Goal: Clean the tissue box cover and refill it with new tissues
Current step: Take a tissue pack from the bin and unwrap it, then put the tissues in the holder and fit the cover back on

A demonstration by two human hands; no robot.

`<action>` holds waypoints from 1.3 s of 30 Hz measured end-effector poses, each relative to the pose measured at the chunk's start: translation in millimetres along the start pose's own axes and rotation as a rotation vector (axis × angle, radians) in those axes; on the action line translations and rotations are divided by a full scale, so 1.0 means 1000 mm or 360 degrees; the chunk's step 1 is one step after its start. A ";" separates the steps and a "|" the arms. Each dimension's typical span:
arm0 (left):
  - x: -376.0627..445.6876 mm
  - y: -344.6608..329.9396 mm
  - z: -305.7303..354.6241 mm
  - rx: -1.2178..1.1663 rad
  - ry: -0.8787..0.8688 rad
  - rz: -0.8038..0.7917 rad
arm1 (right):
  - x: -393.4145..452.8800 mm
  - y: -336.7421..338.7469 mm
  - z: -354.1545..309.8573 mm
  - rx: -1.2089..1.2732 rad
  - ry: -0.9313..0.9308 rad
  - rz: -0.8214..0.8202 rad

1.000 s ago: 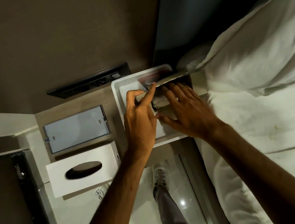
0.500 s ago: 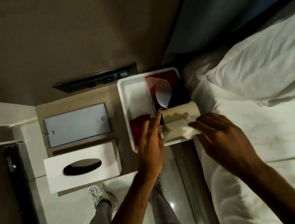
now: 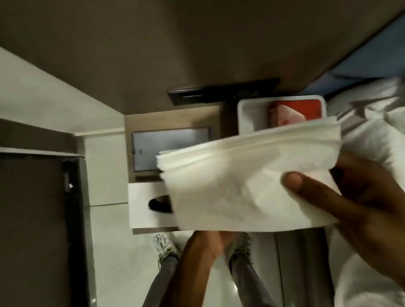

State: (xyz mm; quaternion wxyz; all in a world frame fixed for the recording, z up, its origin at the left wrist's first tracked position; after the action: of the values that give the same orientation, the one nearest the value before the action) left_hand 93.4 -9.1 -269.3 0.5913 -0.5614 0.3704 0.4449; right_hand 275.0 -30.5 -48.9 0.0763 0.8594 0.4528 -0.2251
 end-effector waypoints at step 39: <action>0.016 0.154 0.194 0.1967 -0.1088 0.0538 | 0.050 -0.099 0.292 -0.0813 -0.1004 0.0680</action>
State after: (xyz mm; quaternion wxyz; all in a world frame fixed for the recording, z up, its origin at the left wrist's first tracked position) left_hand -58.8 181.3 -317.0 0.8064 0.1106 0.4304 0.3902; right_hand 126.2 -34.2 -323.7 0.4646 0.7766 0.2611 -0.3360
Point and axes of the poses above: each hand's wrist, its own x-axis towards the middle knuckle, its own y-axis out of the back of the hand, z = x × y, the point moved 10 cm from there along x, towards the middle knuckle, and after that the axes turned 5 degrees about -y, right-handed, at the moved point
